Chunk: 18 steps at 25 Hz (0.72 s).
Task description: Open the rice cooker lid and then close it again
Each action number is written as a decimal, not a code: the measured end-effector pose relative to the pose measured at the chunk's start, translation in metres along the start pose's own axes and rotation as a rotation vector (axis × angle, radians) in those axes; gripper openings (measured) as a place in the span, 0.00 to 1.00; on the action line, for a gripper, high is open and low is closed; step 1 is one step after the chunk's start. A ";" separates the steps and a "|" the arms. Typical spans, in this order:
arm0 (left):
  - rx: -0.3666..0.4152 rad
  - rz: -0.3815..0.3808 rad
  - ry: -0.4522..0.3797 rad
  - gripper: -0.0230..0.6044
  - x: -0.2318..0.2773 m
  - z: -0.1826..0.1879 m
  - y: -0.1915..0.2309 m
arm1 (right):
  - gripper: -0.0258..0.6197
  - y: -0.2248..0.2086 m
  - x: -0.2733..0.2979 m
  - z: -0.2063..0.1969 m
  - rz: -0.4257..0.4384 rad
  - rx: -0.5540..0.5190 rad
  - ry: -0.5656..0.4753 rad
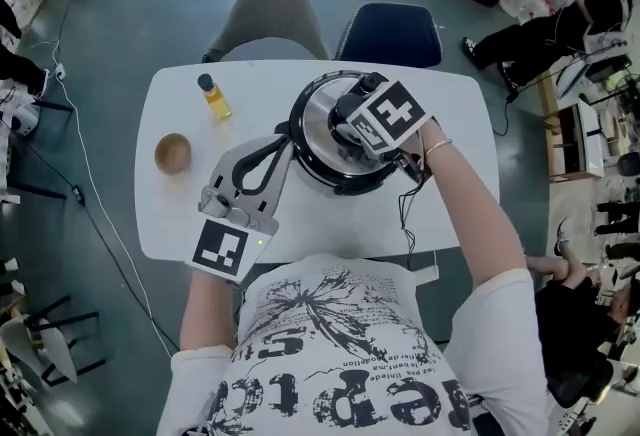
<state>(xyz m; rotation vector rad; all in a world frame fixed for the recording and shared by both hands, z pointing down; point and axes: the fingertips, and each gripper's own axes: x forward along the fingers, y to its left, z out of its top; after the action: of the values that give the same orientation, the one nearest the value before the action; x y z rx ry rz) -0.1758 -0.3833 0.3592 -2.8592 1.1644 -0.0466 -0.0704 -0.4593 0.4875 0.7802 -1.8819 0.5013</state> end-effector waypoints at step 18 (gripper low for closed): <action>0.033 0.109 -0.005 0.06 0.010 0.033 -0.055 | 0.49 -0.015 -0.046 -0.023 0.023 -0.019 -0.062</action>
<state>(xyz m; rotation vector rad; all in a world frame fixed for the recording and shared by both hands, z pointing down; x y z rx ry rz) -0.1287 -0.3501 0.3294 -2.7610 1.3030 -0.0530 -0.0316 -0.4414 0.4549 0.7699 -1.9524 0.4779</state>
